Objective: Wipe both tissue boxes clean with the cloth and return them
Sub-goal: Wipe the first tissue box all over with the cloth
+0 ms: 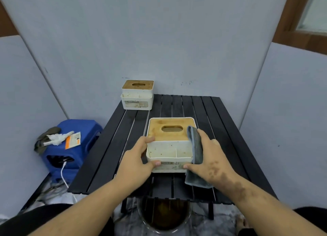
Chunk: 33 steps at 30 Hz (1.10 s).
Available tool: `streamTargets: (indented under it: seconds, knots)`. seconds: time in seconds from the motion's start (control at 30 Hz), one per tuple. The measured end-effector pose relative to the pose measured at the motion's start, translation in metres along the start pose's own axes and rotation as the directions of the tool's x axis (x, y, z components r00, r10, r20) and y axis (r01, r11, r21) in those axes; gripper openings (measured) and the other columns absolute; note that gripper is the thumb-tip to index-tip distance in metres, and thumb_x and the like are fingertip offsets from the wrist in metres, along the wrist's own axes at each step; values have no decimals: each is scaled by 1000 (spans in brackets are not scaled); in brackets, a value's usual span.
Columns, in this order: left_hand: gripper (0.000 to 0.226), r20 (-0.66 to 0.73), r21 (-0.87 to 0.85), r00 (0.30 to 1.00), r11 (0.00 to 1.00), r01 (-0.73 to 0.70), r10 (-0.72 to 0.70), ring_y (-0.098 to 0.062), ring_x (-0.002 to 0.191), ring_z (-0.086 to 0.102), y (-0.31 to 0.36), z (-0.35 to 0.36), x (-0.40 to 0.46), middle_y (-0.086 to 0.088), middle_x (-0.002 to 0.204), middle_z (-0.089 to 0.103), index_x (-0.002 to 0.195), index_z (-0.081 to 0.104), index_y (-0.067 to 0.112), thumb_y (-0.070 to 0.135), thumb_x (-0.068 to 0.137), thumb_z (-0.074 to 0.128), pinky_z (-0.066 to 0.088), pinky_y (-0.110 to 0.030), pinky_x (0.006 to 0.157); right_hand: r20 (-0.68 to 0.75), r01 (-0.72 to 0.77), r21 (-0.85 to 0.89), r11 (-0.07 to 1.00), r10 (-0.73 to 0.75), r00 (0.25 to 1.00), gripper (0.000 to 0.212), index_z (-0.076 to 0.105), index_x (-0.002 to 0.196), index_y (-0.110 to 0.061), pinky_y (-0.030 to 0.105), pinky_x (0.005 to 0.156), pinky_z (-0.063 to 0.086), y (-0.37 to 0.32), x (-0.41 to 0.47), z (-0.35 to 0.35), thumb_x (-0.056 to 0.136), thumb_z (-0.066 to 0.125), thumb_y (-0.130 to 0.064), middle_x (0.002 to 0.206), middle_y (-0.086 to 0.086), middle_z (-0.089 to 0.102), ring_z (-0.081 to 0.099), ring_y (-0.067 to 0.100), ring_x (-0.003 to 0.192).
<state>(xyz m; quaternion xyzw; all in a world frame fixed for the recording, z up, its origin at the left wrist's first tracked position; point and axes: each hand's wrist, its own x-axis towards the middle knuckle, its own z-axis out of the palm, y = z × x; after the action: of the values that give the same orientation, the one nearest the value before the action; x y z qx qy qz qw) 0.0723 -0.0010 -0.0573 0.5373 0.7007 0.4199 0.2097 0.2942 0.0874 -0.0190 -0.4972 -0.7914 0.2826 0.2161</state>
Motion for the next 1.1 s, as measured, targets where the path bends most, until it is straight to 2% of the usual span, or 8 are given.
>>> streamTargets:
  seconds: [0.13, 0.27, 0.43, 0.57, 0.77, 0.83, 0.93, 1.1]
  knots:
    - [65, -13, 0, 1000, 1000, -3, 3, 25, 102, 53, -6, -1, -8, 34, 109, 60, 134, 51, 35, 14, 82, 84, 39, 5, 77, 42, 16, -24, 1000, -15, 999, 107, 14, 140, -54, 39, 101, 46, 1, -3, 3, 65, 89, -40, 102, -12, 40, 50, 11, 97]
    - [69, -12, 11, 1000, 1000, -13, 13, 16, 107, 54, -11, -3, -7, 30, 115, 59, 139, 50, 36, 18, 82, 85, 39, 5, 79, 185, 119, -143, 983, -92, 978, 103, 4, 155, -31, 32, 103, 37, 4, 4, -2, 81, 76, -42, 111, -10, 44, 40, 14, 109]
    - [73, 11, 35, 999, 999, -42, 42, 0, 118, 58, -16, -4, -2, 19, 126, 61, 143, 48, 36, 25, 81, 86, 47, -11, 98, 253, 247, -257, 934, -181, 950, 72, 25, 155, -26, 26, 104, 38, 12, 27, -28, 93, 56, -44, 123, -6, 31, 44, 12, 109]
    - [75, 10, 26, 998, 997, -67, 67, 0, 122, 54, -17, -3, 2, 19, 132, 55, 144, 49, 33, 23, 81, 86, 43, -6, 99, 298, 316, -457, 831, -191, 935, 42, 53, 136, -40, 32, 86, 47, -6, 49, -47, 97, 44, -52, 107, -13, 39, 52, 11, 92]
    - [74, 27, 44, 987, 986, -160, 159, -1, 123, 54, -21, -4, 6, 20, 131, 56, 142, 51, 33, 22, 79, 88, 48, -18, 102, 436, 400, -685, 610, -97, 895, 16, 70, 99, -42, 38, 78, 55, -46, 81, -86, 87, 63, -52, 87, -19, 62, 61, 11, 85]
    - [74, 17, 53, 983, 982, -182, 181, 2, 122, 55, -24, -3, 7, 27, 128, 54, 142, 52, 33, 22, 78, 88, 46, -12, 101, 362, 386, -635, 670, -183, 914, 19, 69, 95, -43, 38, 77, 54, -43, 85, -94, 82, 64, -56, 85, -19, 65, 60, 9, 83]
    - [74, 27, 72, 974, 971, -228, 227, 5, 121, 54, -28, -4, 7, 30, 129, 52, 141, 51, 34, 23, 78, 88, 44, -8, 99, 240, 410, -315, 856, -346, 907, 35, 72, 97, -43, 35, 78, 53, -28, 82, -78, 70, 64, -64, 86, -21, 67, 61, 2, 84]
    - [72, 22, 50, 960, 959, -279, 278, -4, 125, 57, -32, -4, 7, 24, 134, 53, 143, 46, 41, 33, 83, 82, 49, -17, 101, 332, 513, -299, 805, -417, 846, 62, 70, 113, -41, 37, 80, 52, -7, 86, -41, 68, 51, -80, 98, -19, 55, 57, 5, 91]
